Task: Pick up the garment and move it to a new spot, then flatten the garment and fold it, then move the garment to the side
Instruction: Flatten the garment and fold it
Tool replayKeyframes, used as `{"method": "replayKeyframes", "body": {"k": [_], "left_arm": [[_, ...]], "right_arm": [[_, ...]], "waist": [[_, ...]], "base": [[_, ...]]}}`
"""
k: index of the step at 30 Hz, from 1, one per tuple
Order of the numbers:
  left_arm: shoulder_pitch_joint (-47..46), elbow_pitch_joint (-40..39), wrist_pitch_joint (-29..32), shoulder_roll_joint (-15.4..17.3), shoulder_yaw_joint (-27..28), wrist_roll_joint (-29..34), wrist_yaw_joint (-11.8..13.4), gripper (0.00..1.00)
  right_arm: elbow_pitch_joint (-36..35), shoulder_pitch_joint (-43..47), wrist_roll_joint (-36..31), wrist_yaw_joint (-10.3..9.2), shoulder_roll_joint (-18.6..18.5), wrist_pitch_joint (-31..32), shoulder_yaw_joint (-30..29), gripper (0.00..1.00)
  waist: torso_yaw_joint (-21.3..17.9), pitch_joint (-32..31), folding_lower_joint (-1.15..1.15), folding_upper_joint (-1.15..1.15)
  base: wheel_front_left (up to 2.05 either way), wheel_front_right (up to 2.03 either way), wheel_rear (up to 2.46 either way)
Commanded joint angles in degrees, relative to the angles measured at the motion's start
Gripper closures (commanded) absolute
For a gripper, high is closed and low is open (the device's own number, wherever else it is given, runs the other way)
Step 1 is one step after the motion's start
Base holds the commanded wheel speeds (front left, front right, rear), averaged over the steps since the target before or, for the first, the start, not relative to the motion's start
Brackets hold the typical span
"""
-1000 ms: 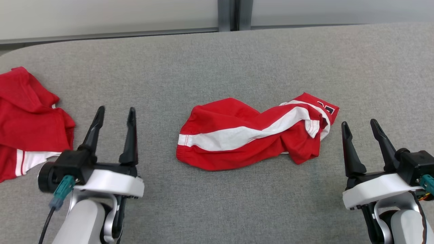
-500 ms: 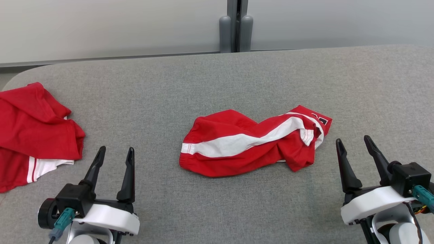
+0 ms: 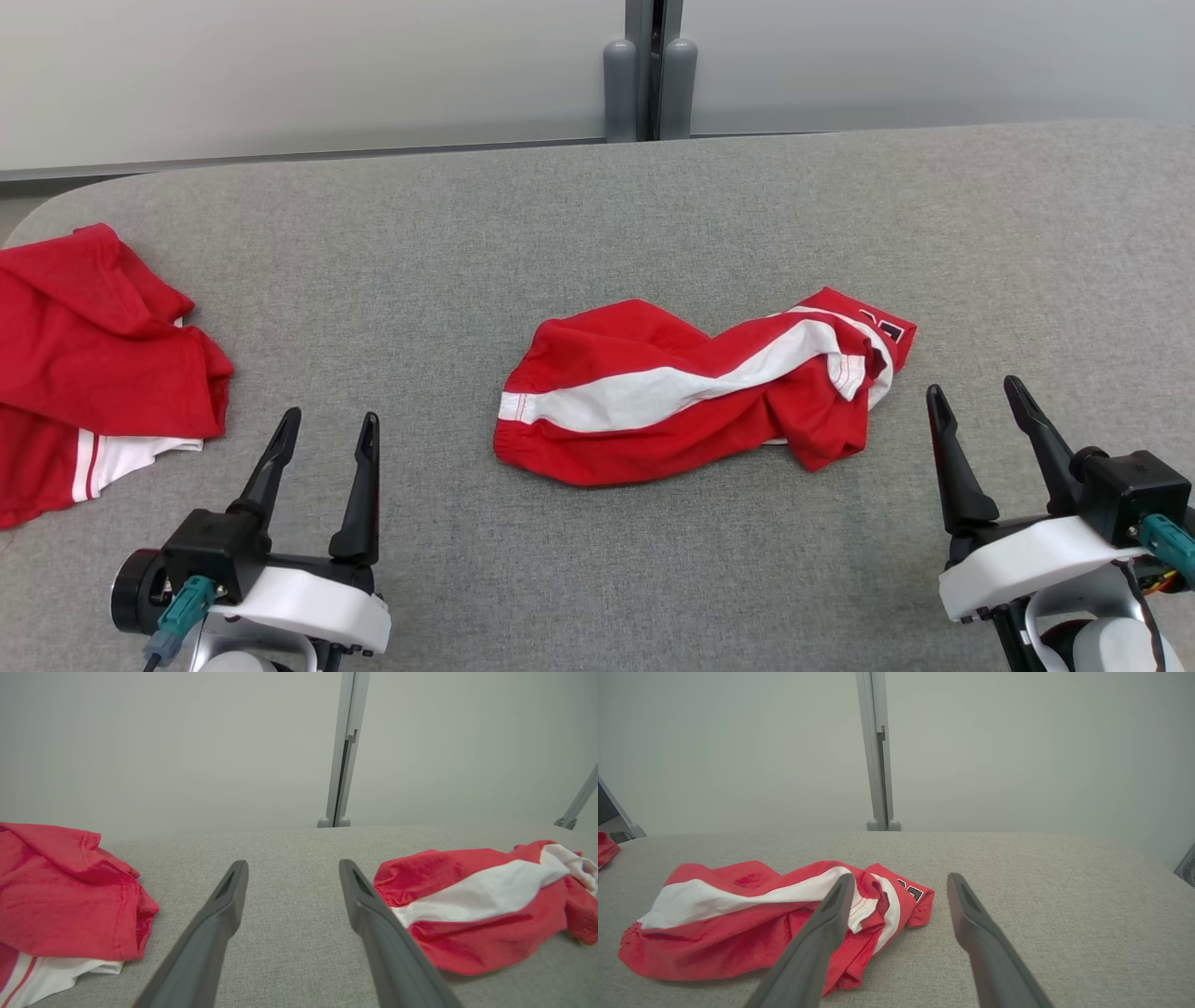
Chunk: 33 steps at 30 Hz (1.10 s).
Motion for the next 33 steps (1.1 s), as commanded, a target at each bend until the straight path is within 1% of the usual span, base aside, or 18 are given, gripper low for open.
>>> {"method": "replayKeyframes", "body": {"k": [1,6,9,10,11,16,20,22,26,27,29,30,33], "left_arm": [[-0.7,0.2,0.0,0.5,0.0,-0.2,0.1,0.00],[-2.2,0.1,0.0,0.7,-1.0,0.6,-0.6,0.00],[-4.9,1.1,1.1,0.0,-2.5,0.5,-2.1,0.00],[-7.4,2.3,2.4,-0.9,-4.0,0.1,-3.6,0.00],[-8.7,3.5,3.7,-1.1,-4.9,0.1,-4.4,0.00],[-14.4,10.6,9.6,-3.7,-8.0,-1.7,-7.5,0.00],[-16.9,16.6,12.8,-5.5,-9.2,-3.4,-8.8,0.00],[-18.0,19.2,13.4,-6.2,-9.3,-4.2,-9.3,0.00],[-19.2,22.9,12.5,-6.8,-9.2,-4.9,-9.7,0.00],[-19.5,23.6,12.2,-6.9,-9.1,-5.1,-9.8,0.16],[-20.0,24.3,11.5,-6.9,-9.2,-5.2,-9.9,0.94],[-20.1,24.6,11.2,-6.8,-9.2,-5.3,-10.0,1.00],[-20.1,24.5,10.0,-6.5,-9.2,-4.8,-9.7,1.00]], "right_arm": [[-0.2,0.5,0.3,0.00,0.0,0.1,-0.1,0.00],[-0.3,0.1,0.4,0.00,0.2,0.2,-0.1,0.00],[-0.5,-0.4,0.4,0.00,0.3,0.2,-0.3,0.00],[-0.6,-0.8,0.4,0.00,0.4,0.2,-0.3,0.00],[-0.6,-1.0,0.4,0.00,0.5,0.1,-0.1,0.00],[0.0,-2.3,0.4,0.00,0.5,-0.1,1.4,0.00],[0.5,-3.1,0.6,-0.01,0.5,-0.6,1.8,0.00],[0.9,-3.3,0.8,-0.01,0.6,-0.8,1.7,0.00],[1.3,-3.4,1.0,-0.01,0.9,-1.2,1.5,0.00],[1.2,-3.4,1.0,0.00,1.0,-1.2,1.5,0.00],[1.2,-3.5,1.2,0.00,1.1,-1.1,1.6,0.00],[1.3,-3.6,1.1,0.00,1.1,-1.2,1.5,0.00],[1.6,-3.6,0.9,0.00,1.1,-1.1,1.4,0.00]], "waist": [[0.0,0.1,0.00,0.00],[0.0,0.5,0.00,0.00],[-0.1,1.3,0.00,0.00],[-0.2,2.1,0.00,0.00],[-0.3,2.5,0.00,0.00],[-2.0,4.5,0.00,0.00],[-3.1,6.0,0.00,0.00],[-3.5,6.5,0.00,0.00],[-4.0,7.0,0.00,0.00],[-4.1,7.1,0.00,0.00],[-4.1,7.2,0.00,0.00],[-4.1,7.2,0.00,0.00],[-4.0,7.1,0.00,0.00]], "base": [[0.00,0.00,0.00],[0.00,0.00,0.00],[0.00,0.00,0.00],[0.00,0.00,0.00],[0.00,0.00,0.00],[0.00,0.00,0.00],[0.00,0.00,0.00],[0.00,0.00,0.00],[0.00,0.00,0.00],[0.00,0.00,0.00],[0.00,0.00,0.00],[0.00,0.00,0.00],[0.00,0.00,0.00]]}}
